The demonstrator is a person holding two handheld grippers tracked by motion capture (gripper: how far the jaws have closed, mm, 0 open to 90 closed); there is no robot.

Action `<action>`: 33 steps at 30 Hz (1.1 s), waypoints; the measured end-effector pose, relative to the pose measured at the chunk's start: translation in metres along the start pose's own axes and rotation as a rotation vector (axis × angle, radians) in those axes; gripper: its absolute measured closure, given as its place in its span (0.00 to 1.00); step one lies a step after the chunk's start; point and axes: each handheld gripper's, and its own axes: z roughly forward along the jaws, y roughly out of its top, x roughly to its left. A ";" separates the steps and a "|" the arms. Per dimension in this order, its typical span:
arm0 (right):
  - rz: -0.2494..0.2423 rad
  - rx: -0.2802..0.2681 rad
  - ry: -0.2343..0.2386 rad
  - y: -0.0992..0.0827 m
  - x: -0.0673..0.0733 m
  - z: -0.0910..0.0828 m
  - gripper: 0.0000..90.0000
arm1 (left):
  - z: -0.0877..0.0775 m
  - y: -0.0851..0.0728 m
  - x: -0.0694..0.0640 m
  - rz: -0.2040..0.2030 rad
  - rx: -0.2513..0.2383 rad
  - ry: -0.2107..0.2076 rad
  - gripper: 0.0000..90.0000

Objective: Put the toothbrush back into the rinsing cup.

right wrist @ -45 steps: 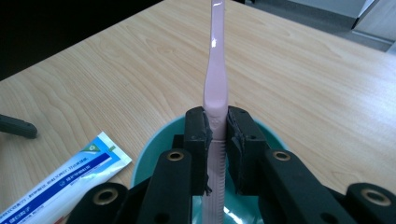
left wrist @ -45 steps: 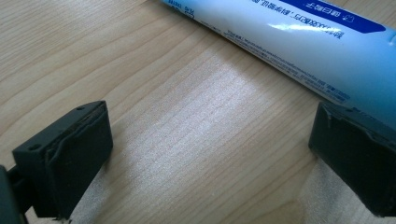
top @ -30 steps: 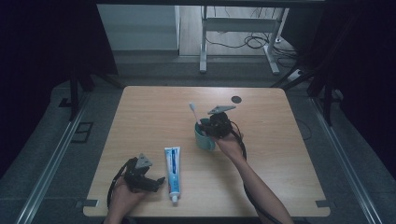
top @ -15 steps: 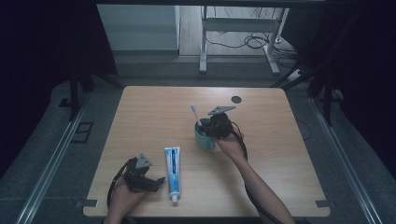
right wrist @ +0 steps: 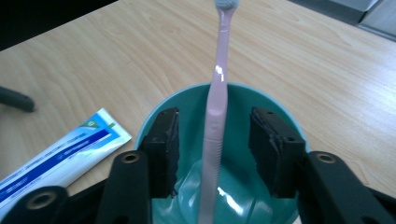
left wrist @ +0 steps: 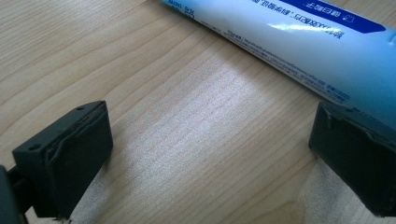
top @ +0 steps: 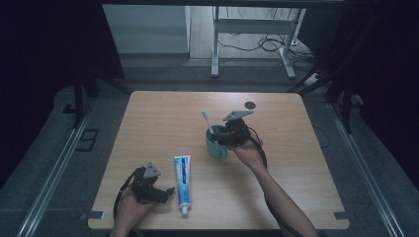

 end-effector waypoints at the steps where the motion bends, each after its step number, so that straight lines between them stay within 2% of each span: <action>1: -0.006 0.003 0.001 0.000 0.000 -0.002 0.55 | 0.000 0.000 0.000 0.000 0.000 0.000 0.00; 3: -0.012 0.003 0.001 0.000 0.000 -0.004 0.53 | 0.000 0.000 0.000 0.000 0.000 0.001 0.00; 8: -0.027 -0.008 0.041 0.000 -0.001 -0.011 0.42 | 0.000 0.000 0.000 0.000 0.000 0.002 0.00; 13: -0.008 -0.023 0.069 -0.001 -0.002 -0.019 0.33 | 0.000 0.000 0.000 0.000 0.000 0.002 0.00; 16: -0.010 -0.017 0.068 -0.002 -0.002 -0.021 0.29 | 0.000 0.000 0.000 0.000 0.000 0.001 0.00; 21: -0.047 -0.006 0.044 -0.005 0.002 -0.025 0.21 | 0.000 0.000 0.000 0.000 0.000 0.001 0.00; 25: -0.058 -0.005 0.042 -0.007 0.005 -0.028 0.17 | 0.000 0.000 0.000 0.000 0.000 0.001 0.00; 33: -0.069 0.005 0.047 -0.013 0.009 -0.036 0.14 | 0.000 0.000 0.000 0.000 0.000 0.001 0.00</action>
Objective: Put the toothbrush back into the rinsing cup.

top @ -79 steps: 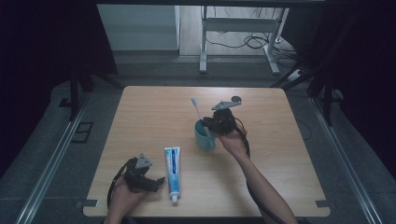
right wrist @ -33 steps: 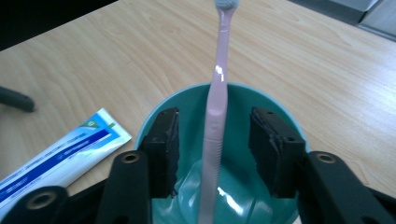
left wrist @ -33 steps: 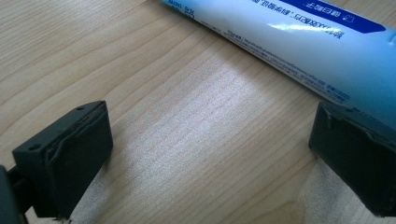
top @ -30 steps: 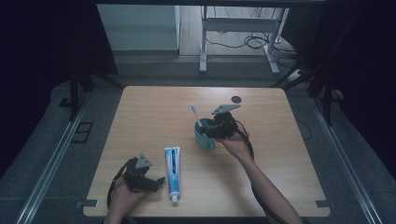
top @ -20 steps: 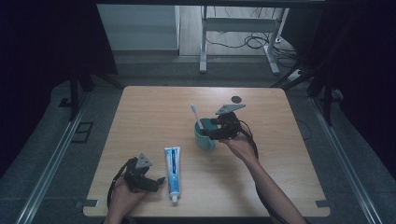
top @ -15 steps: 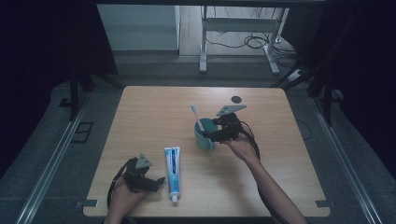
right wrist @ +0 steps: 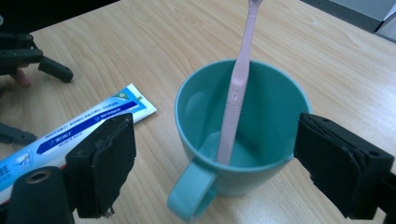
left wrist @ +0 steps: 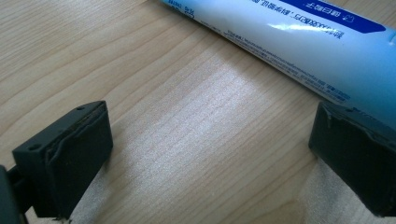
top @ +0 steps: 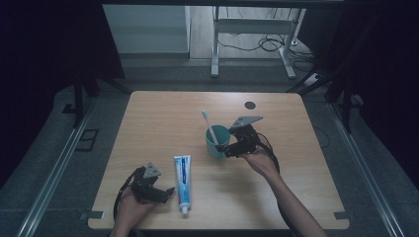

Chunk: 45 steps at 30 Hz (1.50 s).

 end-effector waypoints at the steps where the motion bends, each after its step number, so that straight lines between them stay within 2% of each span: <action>1: -0.001 0.001 0.003 -0.001 0.000 -0.001 0.13 | 0.000 0.000 0.000 0.000 0.000 0.000 0.00; 6: 0.000 0.008 0.000 -0.007 0.000 -0.005 0.10 | 0.000 0.000 0.000 0.000 0.000 0.000 0.00; 9: 0.005 0.011 -0.009 -0.013 0.000 -0.009 0.03 | 0.000 0.000 0.000 0.000 0.000 0.000 0.00; 13: 0.008 0.018 -0.019 -0.019 -0.001 -0.013 0.00 | 0.000 0.000 0.000 0.001 0.000 0.001 0.00; 33: 0.045 0.016 -0.049 -0.053 -0.005 -0.040 0.00 | 0.000 0.000 0.000 -0.006 -0.002 0.000 0.00; 45: 0.049 0.024 -0.075 -0.073 -0.004 -0.051 0.00 | 0.000 0.000 -0.001 -0.010 -0.003 0.005 0.00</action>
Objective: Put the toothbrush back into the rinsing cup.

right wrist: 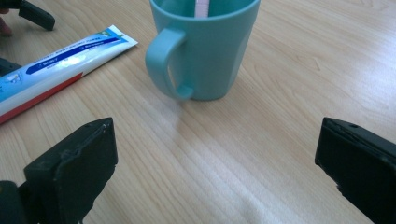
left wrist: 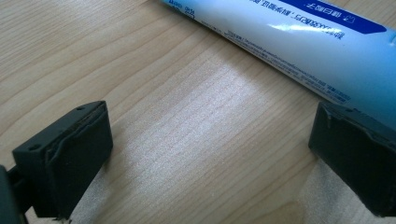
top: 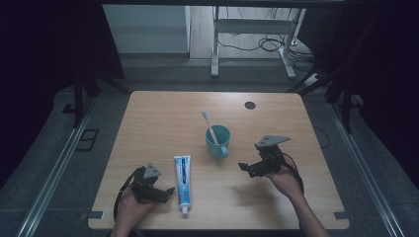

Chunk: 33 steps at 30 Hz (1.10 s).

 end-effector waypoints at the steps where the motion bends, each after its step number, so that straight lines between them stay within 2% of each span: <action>1: 0.002 0.004 -0.004 -0.004 0.001 -0.001 0.00 | 0.000 0.000 0.000 0.000 0.000 0.000 0.00; 5: -0.002 0.007 -0.012 -0.010 0.002 -0.003 0.00 | 0.000 0.000 0.000 0.000 0.001 0.001 0.00; 23: 0.061 -0.007 -0.030 -0.052 -0.002 -0.016 0.00 | 0.000 0.000 0.000 -0.001 0.001 0.002 0.00; 33: 0.054 0.013 -0.052 -0.073 -0.001 -0.019 0.00 | 0.000 0.000 0.000 0.003 0.001 0.002 0.00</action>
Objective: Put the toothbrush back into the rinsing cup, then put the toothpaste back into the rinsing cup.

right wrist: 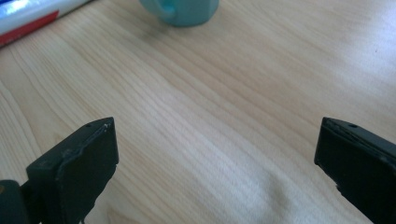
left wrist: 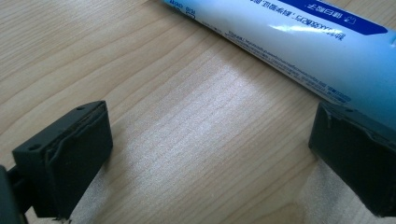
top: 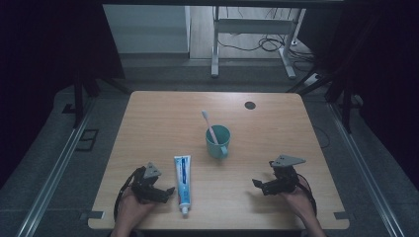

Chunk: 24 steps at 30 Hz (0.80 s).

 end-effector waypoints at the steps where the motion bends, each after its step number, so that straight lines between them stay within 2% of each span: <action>1: -0.003 0.003 -0.003 -0.002 0.000 0.000 0.00 | 0.000 0.000 0.000 0.001 0.000 0.000 0.00; 18: 0.007 0.052 -0.016 -0.026 -0.005 0.010 0.01 | 0.000 0.000 0.000 -0.001 0.000 0.000 0.00; 21: 0.010 0.043 -0.018 -0.026 -0.006 0.009 0.02 | 0.000 0.000 0.000 -0.002 0.000 0.000 0.00; 24: 0.006 0.067 -0.027 -0.026 -0.007 0.010 0.03 | 0.000 0.000 0.000 -0.002 0.000 -0.001 0.00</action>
